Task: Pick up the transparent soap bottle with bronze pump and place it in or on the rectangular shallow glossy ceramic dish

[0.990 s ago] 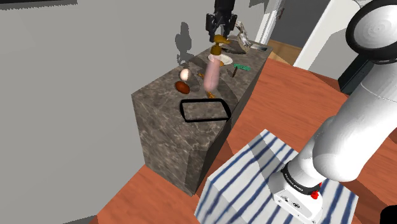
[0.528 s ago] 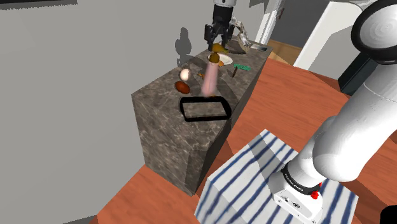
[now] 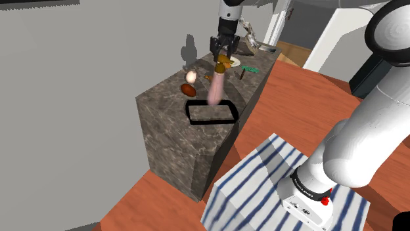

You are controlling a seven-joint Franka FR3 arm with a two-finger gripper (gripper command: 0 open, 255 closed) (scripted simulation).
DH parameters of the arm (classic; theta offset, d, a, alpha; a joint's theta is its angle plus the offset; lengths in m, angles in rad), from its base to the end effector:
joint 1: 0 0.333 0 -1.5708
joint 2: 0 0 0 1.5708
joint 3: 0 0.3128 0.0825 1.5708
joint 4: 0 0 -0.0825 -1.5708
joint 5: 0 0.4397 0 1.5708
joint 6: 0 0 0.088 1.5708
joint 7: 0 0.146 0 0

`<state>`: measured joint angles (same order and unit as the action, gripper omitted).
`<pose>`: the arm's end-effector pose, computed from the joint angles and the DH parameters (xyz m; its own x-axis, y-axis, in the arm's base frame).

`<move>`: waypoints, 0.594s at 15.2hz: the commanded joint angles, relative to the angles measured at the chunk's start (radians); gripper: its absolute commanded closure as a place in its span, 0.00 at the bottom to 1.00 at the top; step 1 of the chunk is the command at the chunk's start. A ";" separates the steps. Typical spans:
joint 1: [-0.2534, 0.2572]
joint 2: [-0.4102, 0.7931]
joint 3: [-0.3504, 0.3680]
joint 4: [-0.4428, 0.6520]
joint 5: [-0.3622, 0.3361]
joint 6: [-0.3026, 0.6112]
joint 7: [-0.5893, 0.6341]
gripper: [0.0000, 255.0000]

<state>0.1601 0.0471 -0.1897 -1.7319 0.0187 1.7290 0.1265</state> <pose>0.6247 -0.0146 0.4817 0.9861 -0.1586 -0.0499 -0.1589 -0.9873 -0.0032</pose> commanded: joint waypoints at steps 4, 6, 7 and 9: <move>0.000 0.004 0.000 -0.063 0.001 0.068 -0.001 1.00; 0.000 0.005 0.000 -0.072 0.001 0.077 -0.001 1.00; 0.000 0.005 0.000 -0.072 0.001 0.077 -0.001 1.00; 0.000 0.005 0.000 -0.072 0.001 0.077 -0.001 1.00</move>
<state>0.1603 0.0522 -0.1895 -1.8029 0.0201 1.8055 0.1251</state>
